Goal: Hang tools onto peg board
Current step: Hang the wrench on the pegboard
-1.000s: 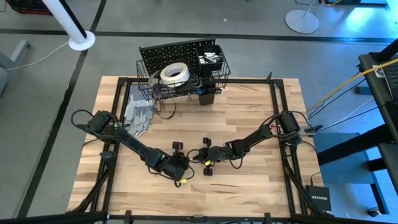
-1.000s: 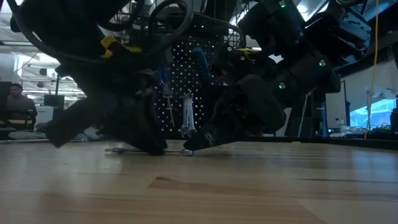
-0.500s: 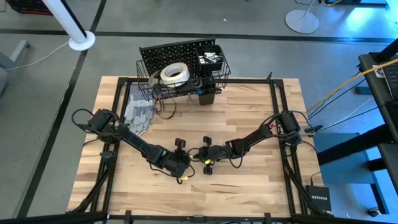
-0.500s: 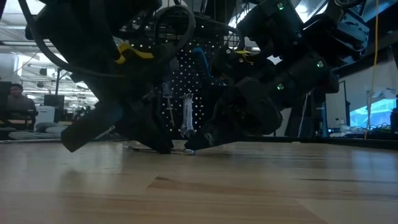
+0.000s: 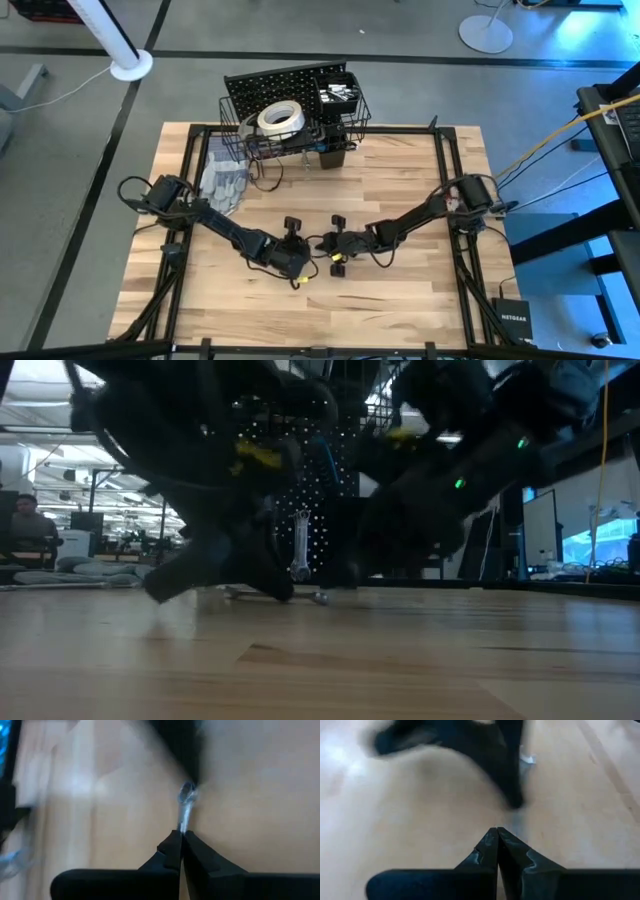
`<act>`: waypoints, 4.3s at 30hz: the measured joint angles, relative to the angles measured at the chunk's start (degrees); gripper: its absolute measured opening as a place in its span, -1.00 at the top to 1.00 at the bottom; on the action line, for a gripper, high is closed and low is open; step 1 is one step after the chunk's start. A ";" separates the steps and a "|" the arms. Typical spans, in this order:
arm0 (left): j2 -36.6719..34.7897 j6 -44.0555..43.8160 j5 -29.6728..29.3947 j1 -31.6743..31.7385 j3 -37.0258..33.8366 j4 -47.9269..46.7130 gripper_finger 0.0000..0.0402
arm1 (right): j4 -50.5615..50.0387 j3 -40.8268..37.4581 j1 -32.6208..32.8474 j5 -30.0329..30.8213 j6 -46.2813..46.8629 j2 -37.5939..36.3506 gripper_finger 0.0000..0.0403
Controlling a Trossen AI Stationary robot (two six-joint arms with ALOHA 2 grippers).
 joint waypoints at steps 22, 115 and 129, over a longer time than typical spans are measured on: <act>-6.64 -8.17 17.05 9.44 0.27 -2.78 0.99 | -15.96 0.26 0.15 6.14 1.33 -6.05 0.95; 1.50 23.50 13.83 10.02 0.31 5.49 0.56 | -5.21 0.35 -2.25 2.09 4.32 1.80 0.45; 1.48 49.31 31.78 14.95 0.07 9.40 0.75 | -4.60 0.34 -2.12 2.25 2.02 3.07 0.45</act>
